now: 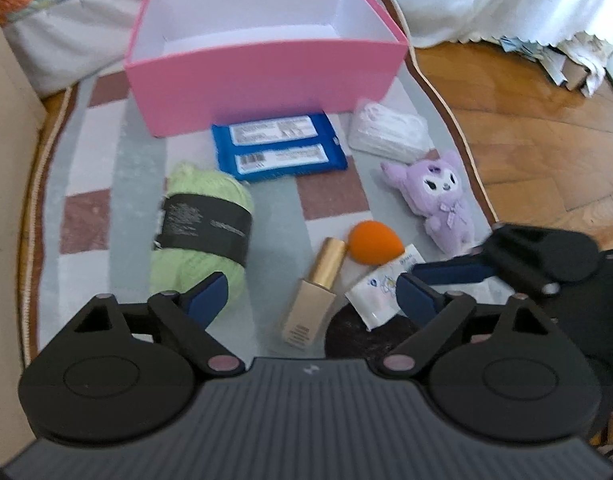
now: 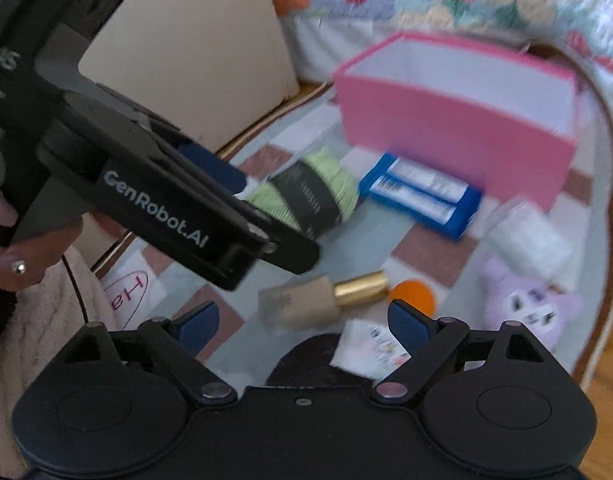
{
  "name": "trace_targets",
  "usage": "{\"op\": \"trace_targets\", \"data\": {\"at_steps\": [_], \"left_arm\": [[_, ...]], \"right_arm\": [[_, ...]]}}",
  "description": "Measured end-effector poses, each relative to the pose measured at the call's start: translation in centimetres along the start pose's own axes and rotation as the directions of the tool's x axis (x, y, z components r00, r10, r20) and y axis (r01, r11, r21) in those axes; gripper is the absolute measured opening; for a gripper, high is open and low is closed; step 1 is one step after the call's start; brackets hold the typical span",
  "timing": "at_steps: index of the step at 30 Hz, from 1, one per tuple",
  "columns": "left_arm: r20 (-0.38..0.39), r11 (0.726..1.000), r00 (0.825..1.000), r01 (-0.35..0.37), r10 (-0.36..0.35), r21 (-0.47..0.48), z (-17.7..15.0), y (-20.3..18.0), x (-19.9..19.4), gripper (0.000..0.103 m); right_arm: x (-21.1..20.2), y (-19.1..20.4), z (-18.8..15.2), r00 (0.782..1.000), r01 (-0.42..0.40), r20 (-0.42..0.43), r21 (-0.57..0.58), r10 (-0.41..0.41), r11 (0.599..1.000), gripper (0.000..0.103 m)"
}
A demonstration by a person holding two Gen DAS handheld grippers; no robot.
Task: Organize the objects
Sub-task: 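Lower the left tool and grasp the gold-capped foundation bottle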
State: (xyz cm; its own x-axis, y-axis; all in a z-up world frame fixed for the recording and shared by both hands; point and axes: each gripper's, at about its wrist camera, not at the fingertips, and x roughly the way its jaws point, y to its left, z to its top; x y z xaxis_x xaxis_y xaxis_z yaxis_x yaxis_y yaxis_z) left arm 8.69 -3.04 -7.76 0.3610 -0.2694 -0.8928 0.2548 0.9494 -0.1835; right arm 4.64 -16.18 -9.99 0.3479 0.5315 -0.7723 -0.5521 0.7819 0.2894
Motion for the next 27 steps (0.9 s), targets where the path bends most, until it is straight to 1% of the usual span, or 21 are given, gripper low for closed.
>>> {"op": "trace_targets", "data": {"at_steps": [2, 4, 5, 7, 8, 10, 11, 13, 15, 17, 19, 21, 23, 26, 27], "left_arm": [[-0.016, 1.0, 1.0, 0.023, -0.024, -0.01, -0.3, 0.3, 0.9, 0.079], [-0.035, 0.999, 0.999, 0.041, -0.042, -0.026, -0.7, 0.7, 1.7, 0.064], [-0.047, 0.998, 0.998, 0.046, -0.048, -0.033, -0.9, 0.9, 2.2, 0.061], [-0.063, 0.998, 0.997, 0.049, -0.052, -0.046, -1.2, 1.4, 3.0, 0.056], [-0.069, 0.997, 0.996, 0.05, -0.053, -0.053, -1.4, 1.7, 3.3, 0.054], [-0.083, 0.996, 0.995, 0.055, -0.06, -0.072, -1.7, 2.2, 4.0, 0.048], [-0.088, 0.995, 0.994, 0.055, -0.062, -0.082, -1.9, 2.4, 4.3, 0.046], [-0.097, 0.995, 0.994, 0.041, -0.05, -0.093, -2.2, 2.6, 4.9, 0.04], [-0.104, 0.994, 0.994, 0.02, -0.031, -0.105, -2.4, 2.8, 5.6, 0.04], [-0.105, 0.989, 0.992, 0.049, -0.064, -0.137, -2.5, 3.0, 6.0, 0.04], [-0.099, 0.987, 0.992, 0.059, -0.074, -0.146, -2.6, 3.0, 6.1, 0.039], [-0.099, 0.98, 0.989, 0.088, -0.107, -0.179, -2.7, 3.4, 6.1, 0.039], [-0.104, 0.958, 0.979, 0.146, -0.176, -0.248, -3.0, 4.3, 6.2, 0.039], [-0.114, 0.911, 0.95, 0.239, -0.291, -0.336, -3.8, 4.9, 6.6, 0.039], [-0.119, 0.898, 0.94, 0.261, -0.319, -0.353, -4.0, 4.8, 6.8, 0.039]], "right_arm": [[1.2, -0.2, -0.2, 0.999, -0.024, -0.022, 0.043, 0.025, 0.999, 0.091], [2.3, -0.2, -0.5, 0.999, -0.036, -0.037, 0.077, 0.038, 0.996, 0.089], [2.7, -0.1, -0.6, 0.998, -0.039, -0.041, 0.088, 0.043, 0.995, 0.087], [3.5, 0.0, -0.9, 0.998, -0.049, -0.045, 0.107, 0.054, 0.993, 0.079], [3.6, 0.1, -1.0, 0.997, -0.057, -0.044, 0.114, 0.062, 0.992, 0.077], [4.1, 0.4, -1.2, 0.996, -0.07, -0.045, 0.11, 0.075, 0.992, 0.068], [4.3, 0.6, -1.2, 0.996, -0.066, -0.051, 0.103, 0.072, 0.992, 0.067], [5.0, 0.8, -1.2, 0.995, -0.057, -0.071, 0.094, 0.064, 0.994, 0.062], [5.8, 0.9, -1.3, 0.994, -0.047, -0.089, 0.101, 0.056, 0.994, 0.061], [6.5, 0.7, -1.5, 0.995, -0.033, -0.094, 0.119, 0.044, 0.992, 0.061], [7.0, 0.5, -1.7, 0.995, -0.001, -0.1, 0.138, 0.015, 0.99, 0.061], [7.0, 0.4, -2.0, 0.996, 0.006, -0.088, 0.14, 0.006, 0.99, 0.062], [6.9, 0.5, -2.1, 0.996, 0.013, -0.088, 0.137, -0.001, 0.991, 0.063], [6.6, 0.8, -2.2, 0.995, 0.042, -0.09, 0.106, -0.032, 0.994, 0.066], [6.7, 0.7, -2.1, 0.995, 0.054, -0.092, 0.098, -0.045, 0.994, 0.068]]}}
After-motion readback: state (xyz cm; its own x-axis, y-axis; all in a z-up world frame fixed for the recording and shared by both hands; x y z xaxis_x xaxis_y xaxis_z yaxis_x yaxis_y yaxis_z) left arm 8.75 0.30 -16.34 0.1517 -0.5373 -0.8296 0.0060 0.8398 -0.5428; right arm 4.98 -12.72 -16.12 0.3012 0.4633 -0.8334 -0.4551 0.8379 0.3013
